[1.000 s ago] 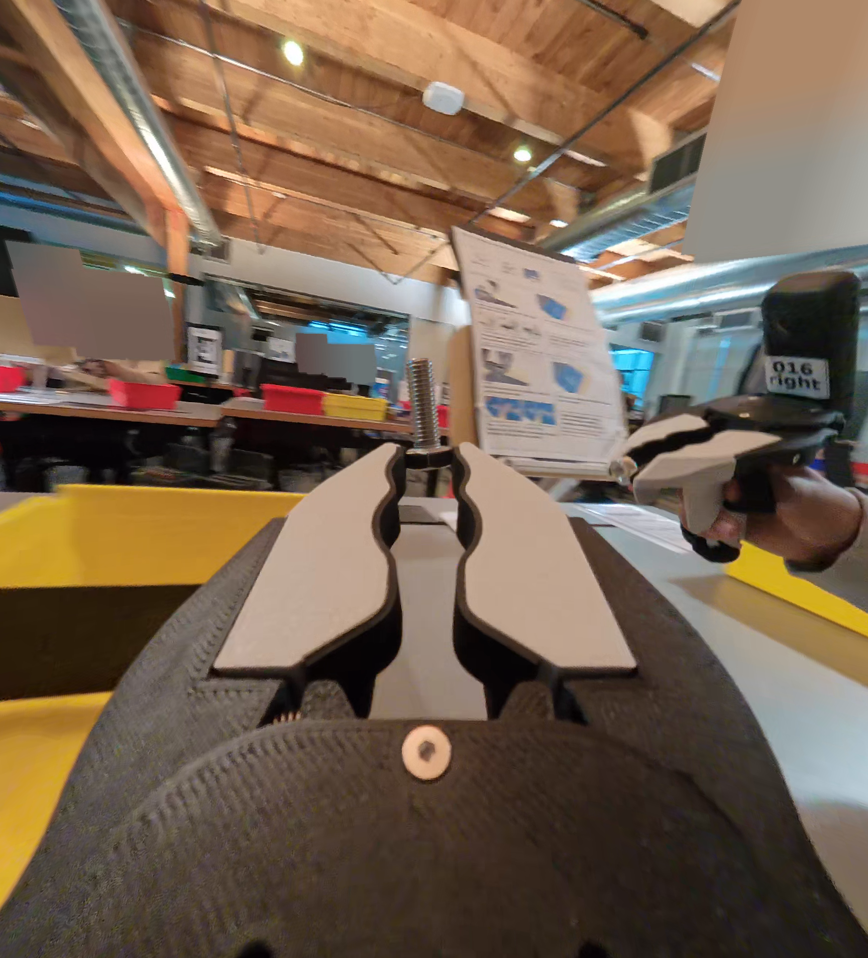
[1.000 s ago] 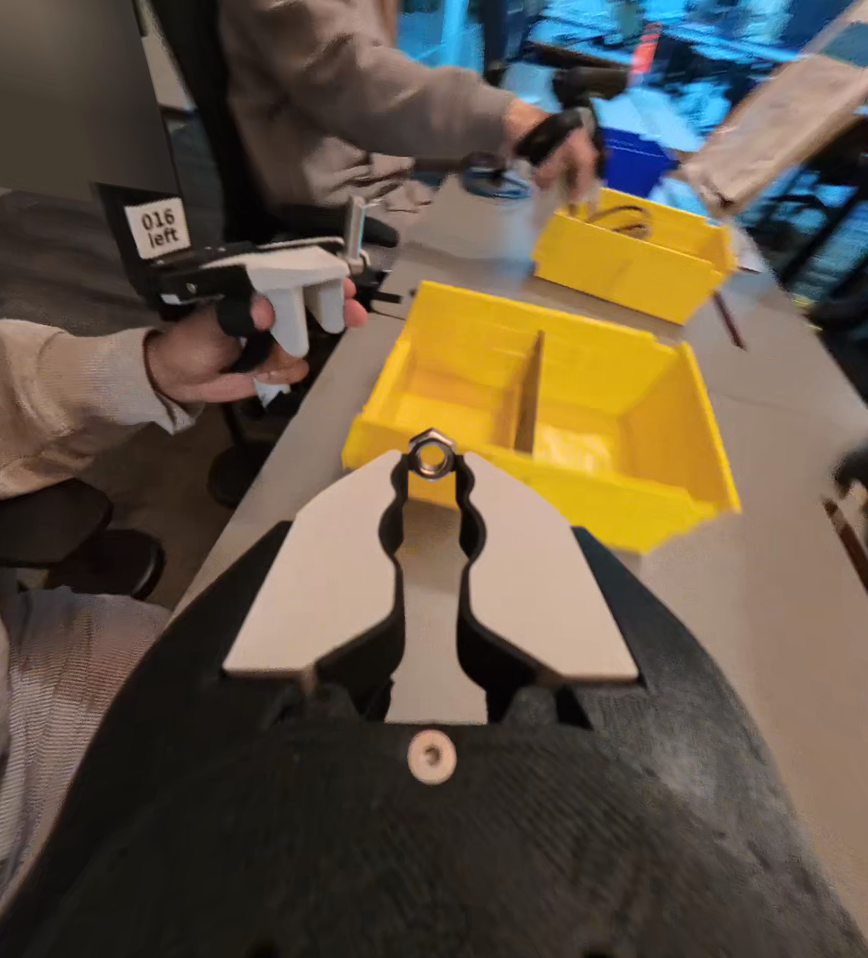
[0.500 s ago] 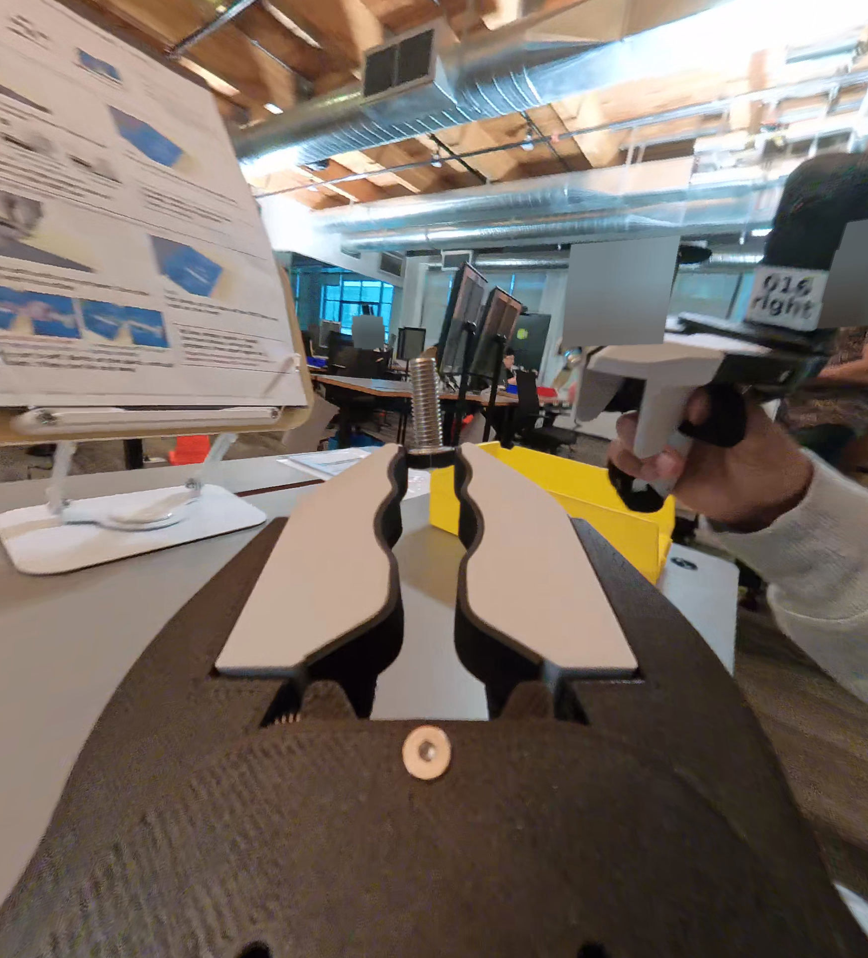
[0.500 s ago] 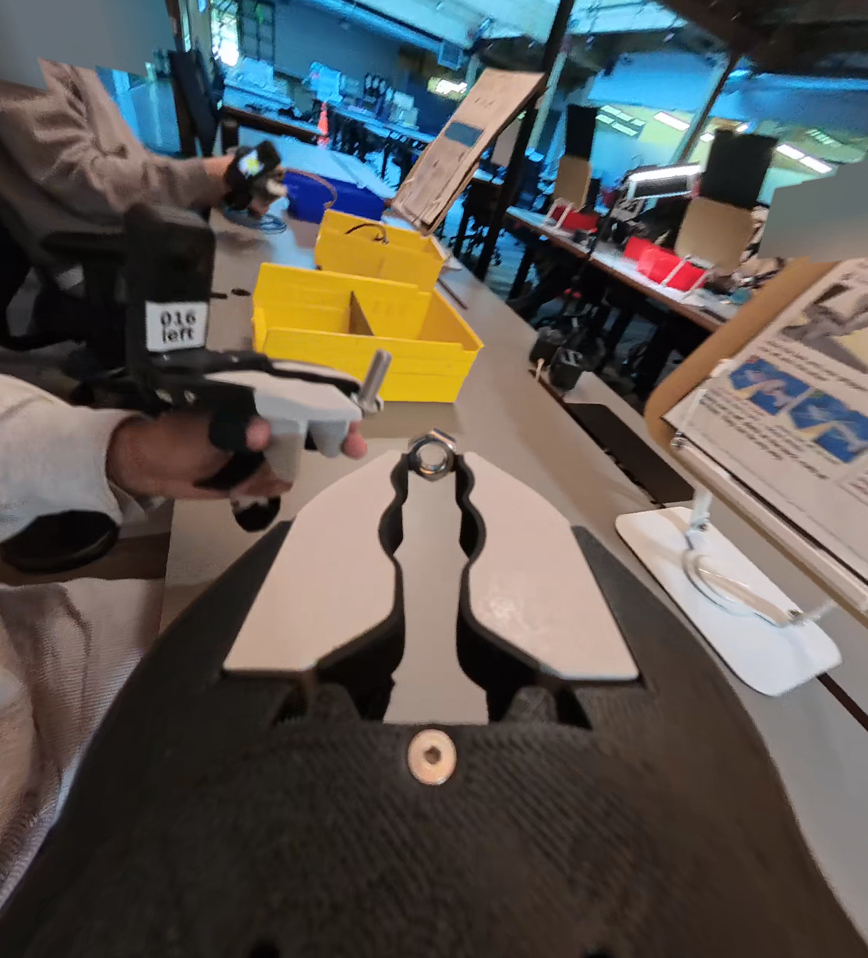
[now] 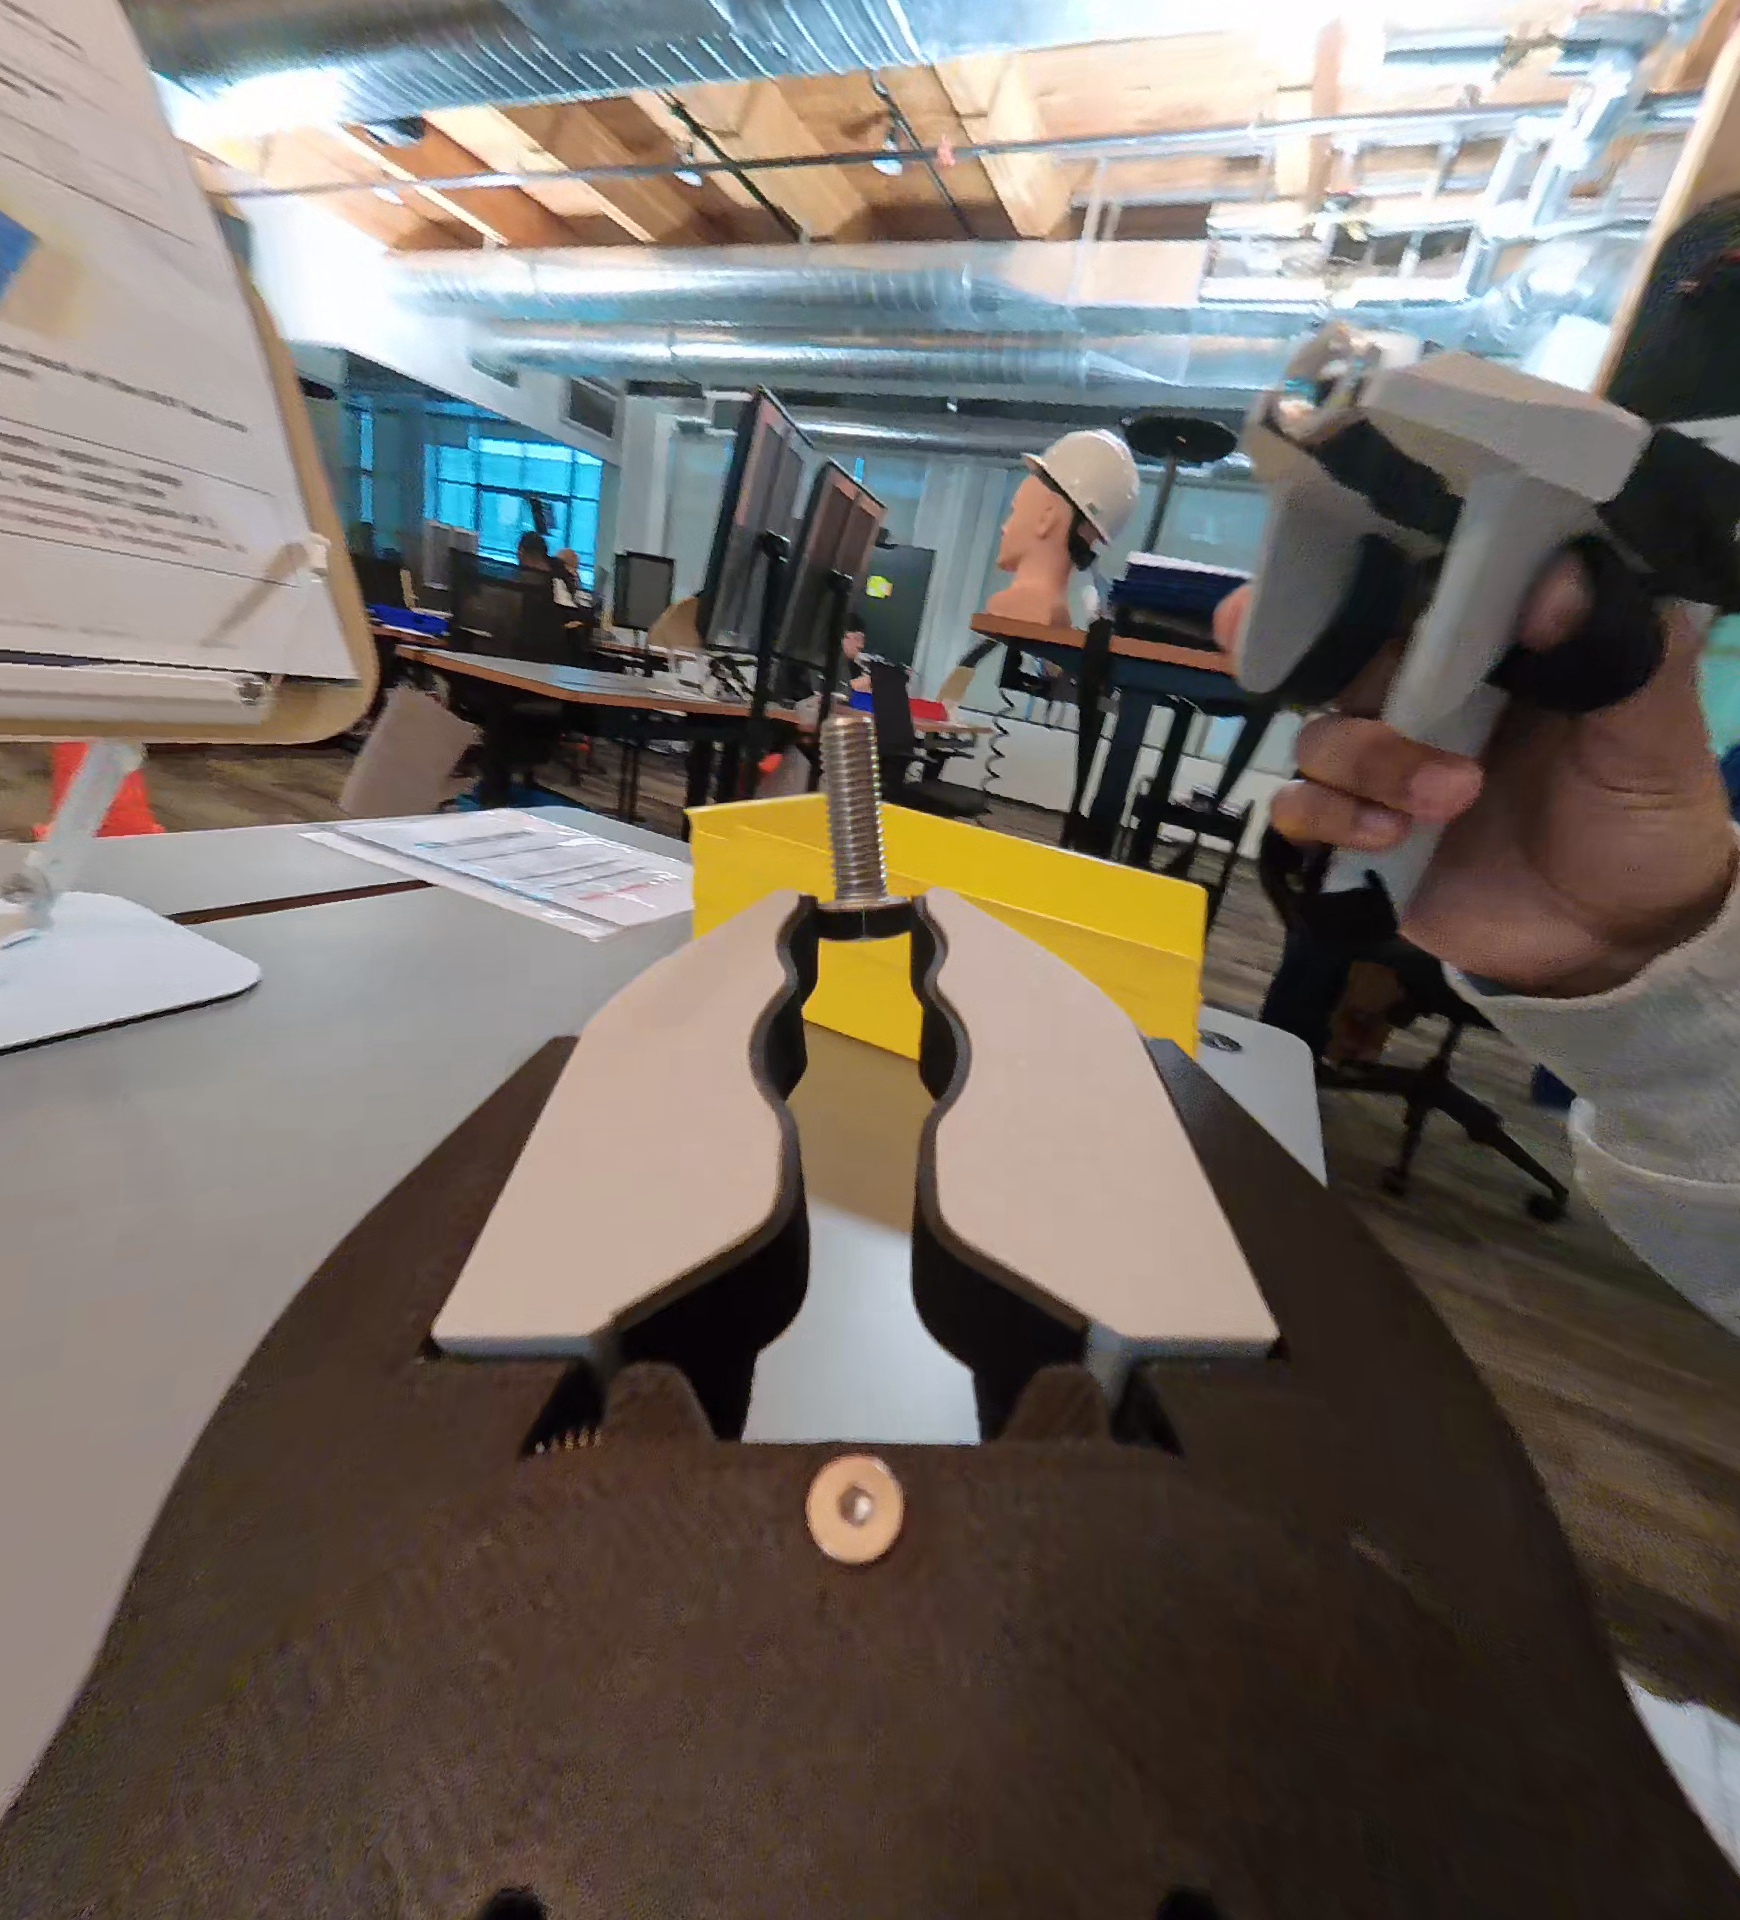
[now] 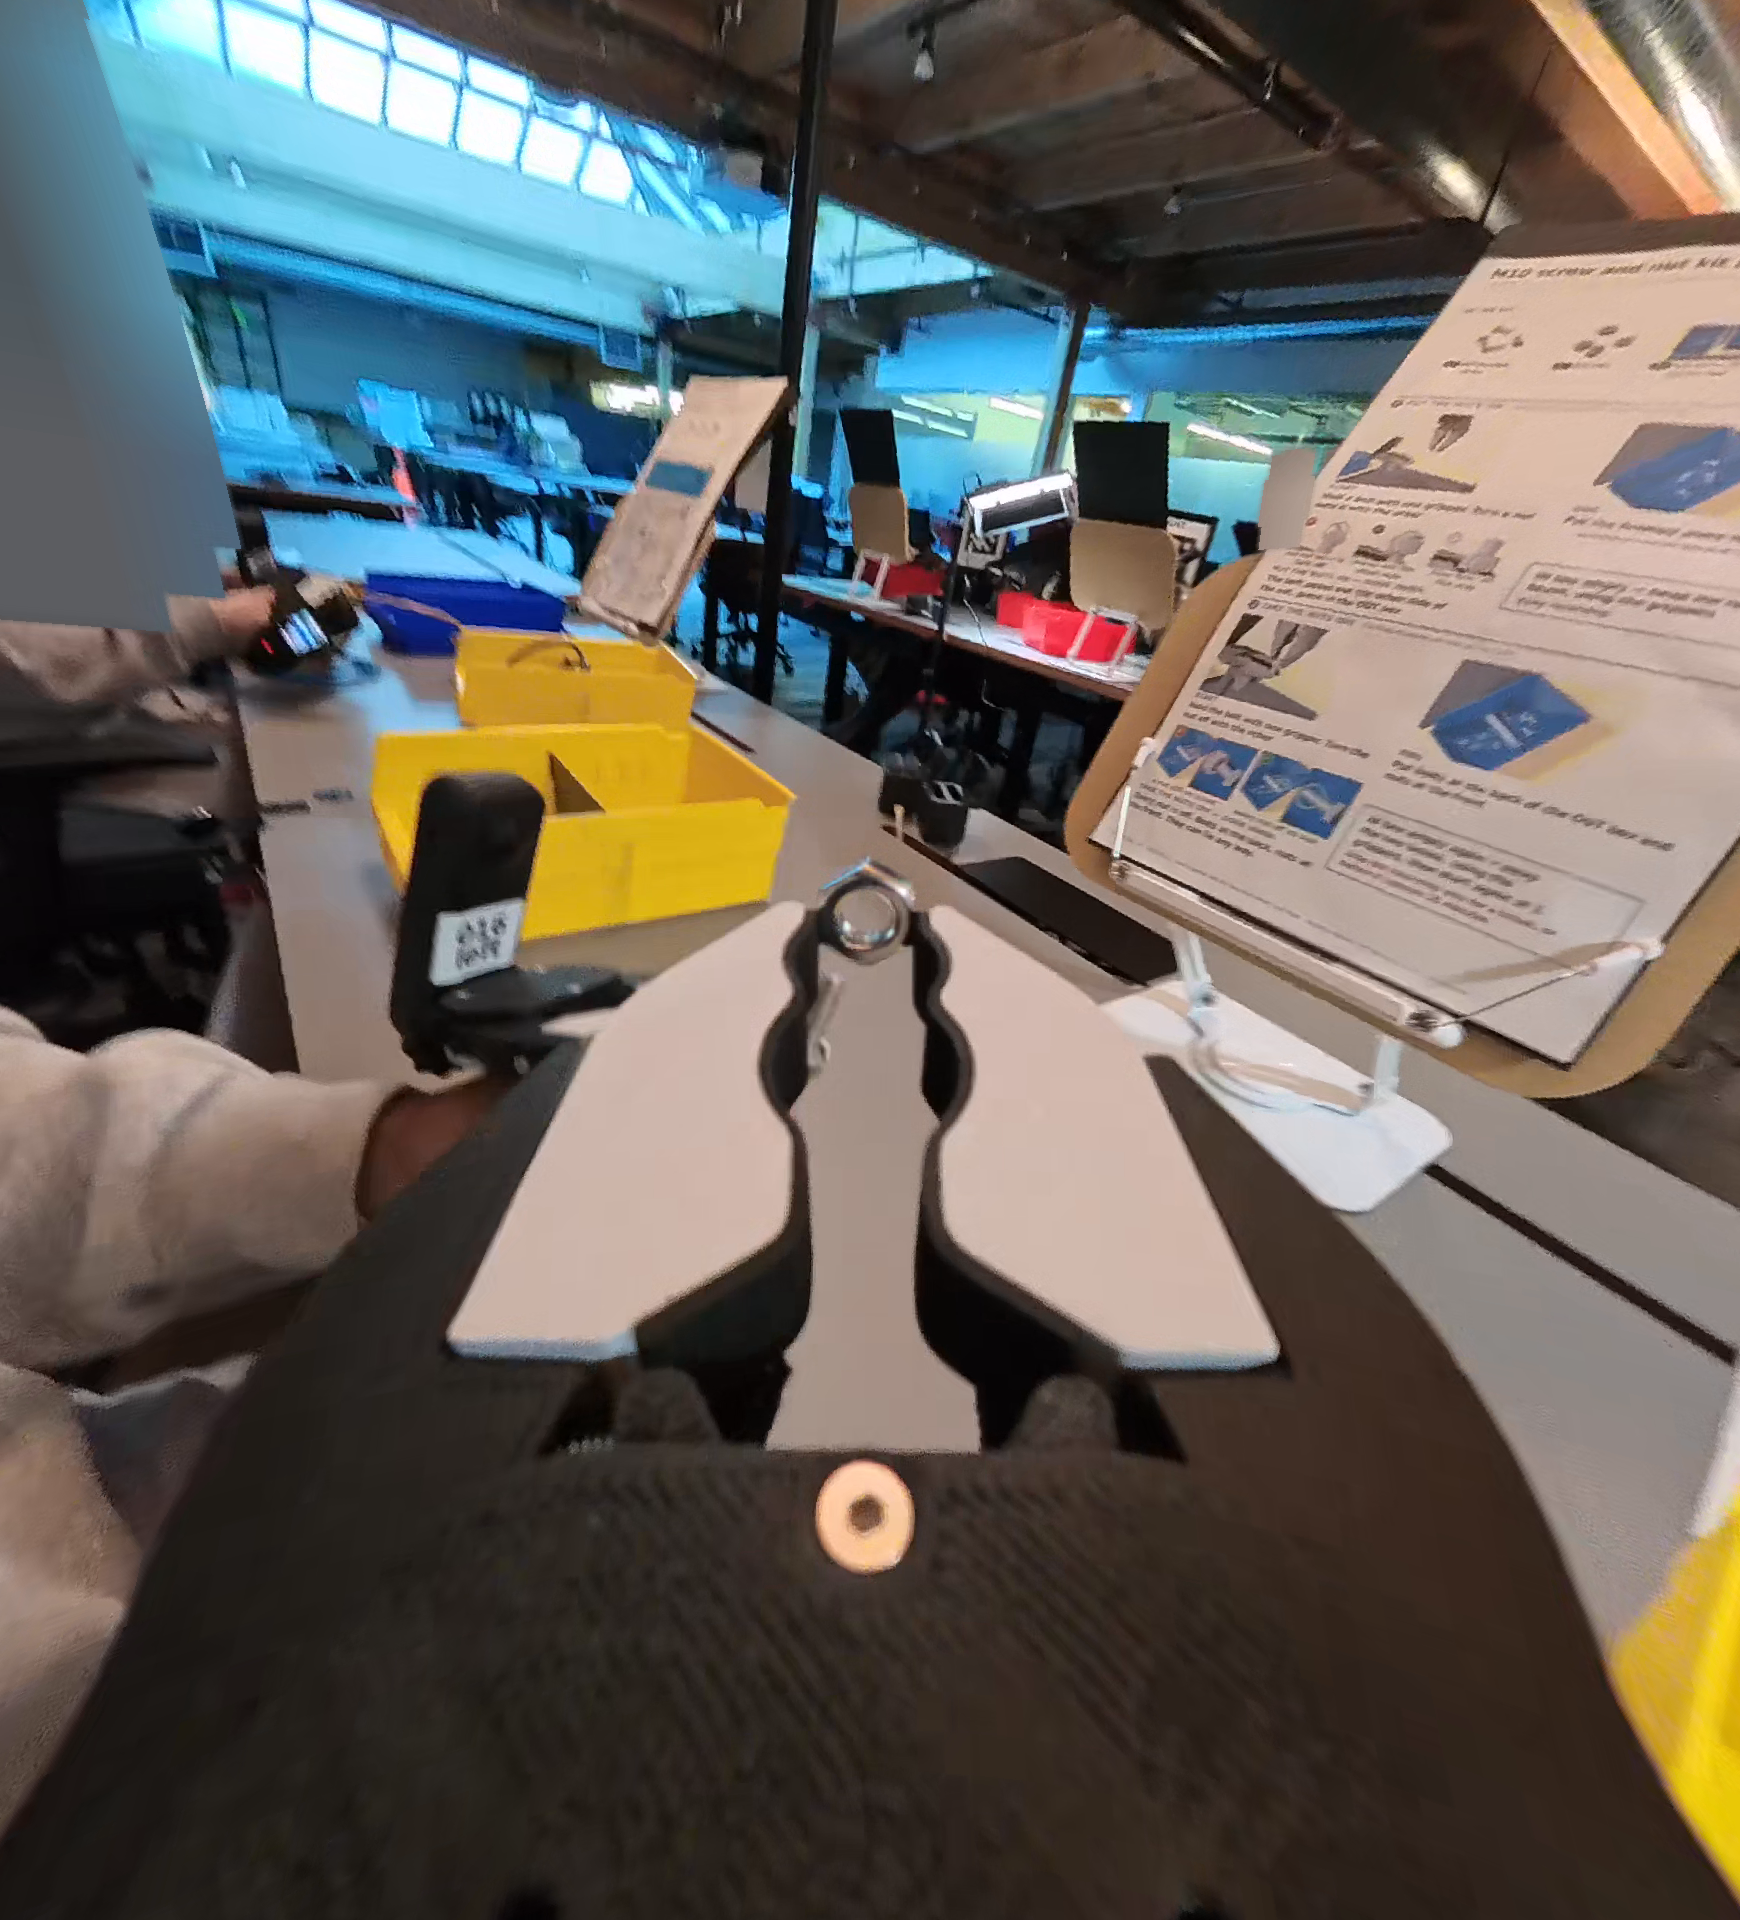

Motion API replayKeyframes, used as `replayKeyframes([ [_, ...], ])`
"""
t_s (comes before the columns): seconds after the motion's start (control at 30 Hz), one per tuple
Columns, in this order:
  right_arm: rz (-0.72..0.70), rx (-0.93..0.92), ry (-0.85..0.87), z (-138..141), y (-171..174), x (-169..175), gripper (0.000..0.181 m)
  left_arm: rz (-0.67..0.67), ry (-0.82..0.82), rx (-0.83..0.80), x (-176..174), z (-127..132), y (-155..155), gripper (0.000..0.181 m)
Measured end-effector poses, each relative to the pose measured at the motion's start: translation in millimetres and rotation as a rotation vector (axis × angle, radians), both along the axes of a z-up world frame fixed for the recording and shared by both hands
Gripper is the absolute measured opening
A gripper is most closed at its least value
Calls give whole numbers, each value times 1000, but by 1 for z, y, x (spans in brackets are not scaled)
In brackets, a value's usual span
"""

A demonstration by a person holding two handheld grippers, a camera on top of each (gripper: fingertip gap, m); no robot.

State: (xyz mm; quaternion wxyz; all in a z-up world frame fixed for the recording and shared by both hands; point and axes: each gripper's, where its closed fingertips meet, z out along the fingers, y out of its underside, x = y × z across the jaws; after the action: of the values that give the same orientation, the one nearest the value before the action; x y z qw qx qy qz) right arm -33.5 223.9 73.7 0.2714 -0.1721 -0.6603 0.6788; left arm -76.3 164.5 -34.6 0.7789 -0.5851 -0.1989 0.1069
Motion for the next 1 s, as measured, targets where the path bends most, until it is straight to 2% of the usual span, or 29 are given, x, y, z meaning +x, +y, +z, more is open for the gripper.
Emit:
replayKeyframes([
  [0.03, 19, -33, -19, -1, -3, 0, 17, -18, 11, -16, 3, 0, 1, 18],
  [0.27, 121, -49, -112, -37, -38, -15, 17, -2, 11, -41, 5, -6, -17, 18],
  [0.53, 254, -102, -107, -47, -68, -19, 17, 130, -13, -66, 2, -15, -59, 18],
  [0.63, 243, -127, -189, -71, -70, -36, 17, 157, -13, -107, 6, -21, -70, 18],
  [0.7, 147, -121, -344, -96, -69, -56, 17, 167, -13, -141, 9, -26, -74, 18],
  [0.73, 150, -144, -387, -98, -72, -58, 17, 171, -11, -151, 10, -27, -75, 18],
  [0.83, 263, -239, -414, -79, -87, -44, 17, 156, -7, -128, 15, -24, -74, 18],
  [0.9, 299, -174, -368, -74, -97, -34, 17, 128, -1, -124, 17, -25, -69, 18],
  [1.0, 294, 42, -286, -84, -110, -26, 17, 95, 13, -139, 20, -27, -62, 18],
])
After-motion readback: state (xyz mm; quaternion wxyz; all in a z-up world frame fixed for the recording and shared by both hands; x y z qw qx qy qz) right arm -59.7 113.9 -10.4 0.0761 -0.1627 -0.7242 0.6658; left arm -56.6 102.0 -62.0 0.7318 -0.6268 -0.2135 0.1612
